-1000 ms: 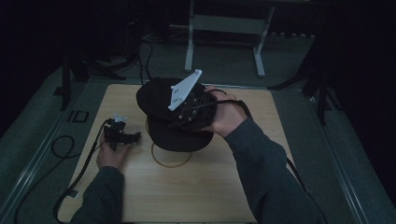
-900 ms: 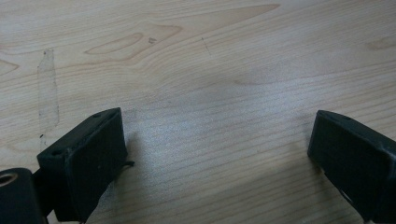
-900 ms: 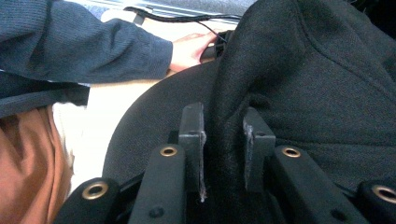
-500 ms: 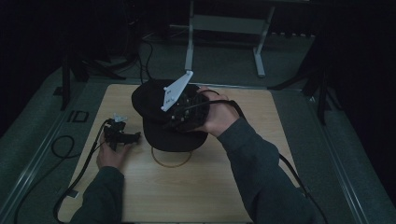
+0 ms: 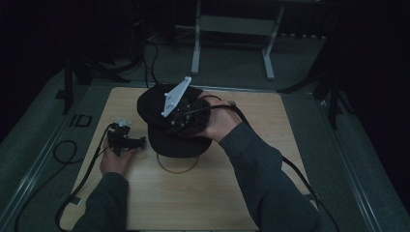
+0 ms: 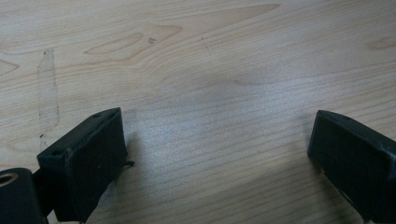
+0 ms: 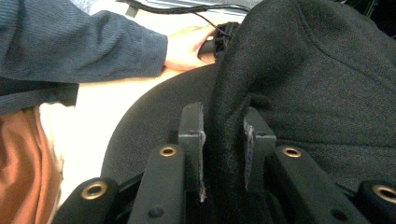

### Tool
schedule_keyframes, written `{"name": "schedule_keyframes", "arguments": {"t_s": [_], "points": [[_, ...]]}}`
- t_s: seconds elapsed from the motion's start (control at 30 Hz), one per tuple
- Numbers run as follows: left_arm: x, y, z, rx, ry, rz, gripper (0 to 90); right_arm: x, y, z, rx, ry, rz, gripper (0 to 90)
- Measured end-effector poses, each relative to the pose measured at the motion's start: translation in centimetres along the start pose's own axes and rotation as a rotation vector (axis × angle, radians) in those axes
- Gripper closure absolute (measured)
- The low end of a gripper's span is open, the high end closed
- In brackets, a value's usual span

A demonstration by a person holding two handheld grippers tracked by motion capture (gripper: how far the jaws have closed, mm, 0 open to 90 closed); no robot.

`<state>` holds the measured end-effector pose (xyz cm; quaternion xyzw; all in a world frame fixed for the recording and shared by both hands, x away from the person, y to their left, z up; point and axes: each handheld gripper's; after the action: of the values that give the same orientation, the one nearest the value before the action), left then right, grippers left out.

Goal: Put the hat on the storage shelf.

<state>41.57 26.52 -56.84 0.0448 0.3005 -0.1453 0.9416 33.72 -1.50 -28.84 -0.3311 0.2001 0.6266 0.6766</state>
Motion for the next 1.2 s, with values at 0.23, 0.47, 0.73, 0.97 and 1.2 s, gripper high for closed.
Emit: {"name": "schedule_keyframes", "arguments": {"t_s": [0.23, 0.47, 0.73, 0.97, 1.2], "points": [[0.0, 0.0, 0.0, -0.001, -0.002, 0.002, 3.8, 1.1, -0.2, -0.2, -0.002, 0.028, 0.001, 73.3], [0.0, 0.0, 0.0, -0.001, -0.001, 0.000, 3.8, 2.0, -0.3, -0.6, 0.002, 0.045, 0.010, 71.7], [0.0, 0.0, 0.0, -0.001, 0.000, 0.000, 3.8, 2.0, -0.1, -0.8, 0.010, 0.059, 0.009, 69.0], [0.0, 0.0, 0.0, -0.001, -0.001, 0.000, 3.8, 2.1, -0.1, -1.0, 0.014, 0.056, 0.015, 65.9], [0.0, 0.0, 0.0, -0.001, 0.000, 0.000, 3.8, 1.8, -0.2, -1.6, 0.025, 0.035, 0.018, 65.8]]}}
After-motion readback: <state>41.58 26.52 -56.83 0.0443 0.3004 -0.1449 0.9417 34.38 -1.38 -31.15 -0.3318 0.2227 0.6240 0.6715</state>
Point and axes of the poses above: each handheld gripper's, and its own axes: x roughly forward along the jaws, z roughly out of its top, y roughly to its left, and after that the axes turned 11 degrees about -y, right-handed
